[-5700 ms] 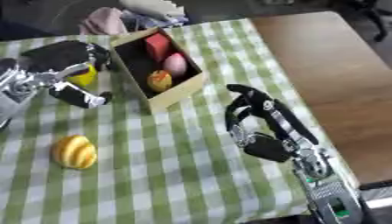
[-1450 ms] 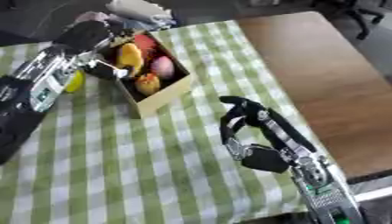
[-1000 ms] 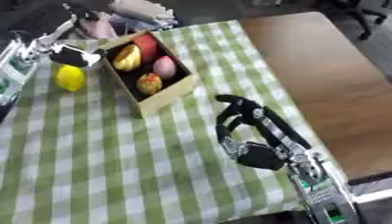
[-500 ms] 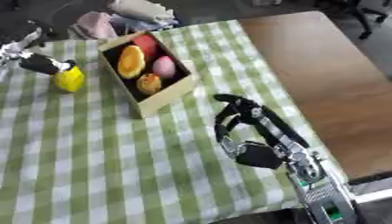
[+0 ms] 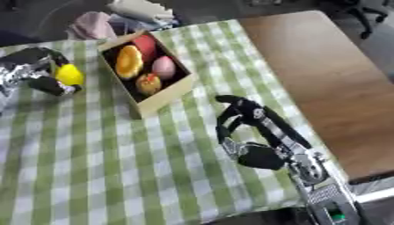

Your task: Pick up objects on the table and place them in the box.

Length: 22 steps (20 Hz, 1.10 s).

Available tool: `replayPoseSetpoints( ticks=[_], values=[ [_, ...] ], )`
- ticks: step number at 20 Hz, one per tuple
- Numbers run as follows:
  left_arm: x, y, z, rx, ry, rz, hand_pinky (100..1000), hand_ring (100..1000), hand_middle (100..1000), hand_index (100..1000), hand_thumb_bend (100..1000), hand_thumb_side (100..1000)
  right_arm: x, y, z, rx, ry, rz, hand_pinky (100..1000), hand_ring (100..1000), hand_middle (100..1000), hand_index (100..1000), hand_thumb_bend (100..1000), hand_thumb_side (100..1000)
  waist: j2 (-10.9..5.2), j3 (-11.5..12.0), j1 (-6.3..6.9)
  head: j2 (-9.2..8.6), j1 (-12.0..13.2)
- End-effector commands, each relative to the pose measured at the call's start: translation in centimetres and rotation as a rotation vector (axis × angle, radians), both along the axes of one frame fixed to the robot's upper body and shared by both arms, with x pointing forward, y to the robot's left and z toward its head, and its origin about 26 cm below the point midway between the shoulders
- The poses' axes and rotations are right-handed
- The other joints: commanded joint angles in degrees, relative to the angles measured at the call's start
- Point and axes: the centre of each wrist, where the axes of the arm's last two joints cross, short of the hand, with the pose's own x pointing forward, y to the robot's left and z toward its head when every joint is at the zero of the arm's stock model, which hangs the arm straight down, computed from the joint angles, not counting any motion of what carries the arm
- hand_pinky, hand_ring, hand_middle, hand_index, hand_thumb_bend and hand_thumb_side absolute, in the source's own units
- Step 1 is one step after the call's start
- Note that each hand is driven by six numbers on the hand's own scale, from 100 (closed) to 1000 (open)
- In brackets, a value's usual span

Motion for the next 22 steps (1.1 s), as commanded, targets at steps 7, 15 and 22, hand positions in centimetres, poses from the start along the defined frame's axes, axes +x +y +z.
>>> replayPoseSetpoints(
  ticks=[7, 15, 22],
  values=[
    [0.1, 0.0, 0.3, 0.014, -0.169, 0.039, 577, 460, 499, 659, 198, 151, 0.2, -0.3, 0.8, -0.004, -0.026, 0.001, 572, 725, 571, 912, 100, 370, 0.02, -0.1, 0.3, -0.72, 0.7],
    [-0.3, -1.8, 3.8, -0.054, -0.431, 0.014, 524, 371, 409, 585, 100, 148, 0.2, -0.4, 0.7, -0.009, -0.025, -0.004, 571, 725, 571, 911, 100, 362, 0.08, 0.4, 0.19, -0.91, 0.7],
    [-1.7, -7.0, 8.2, -0.136, -0.525, -0.217, 576, 429, 463, 641, 100, 147, 0.2, -0.3, 0.6, -0.017, -0.02, 0.011, 571, 725, 571, 910, 100, 354, -0.12, 0.4, 0.07, -0.64, 0.8]
  ],
)
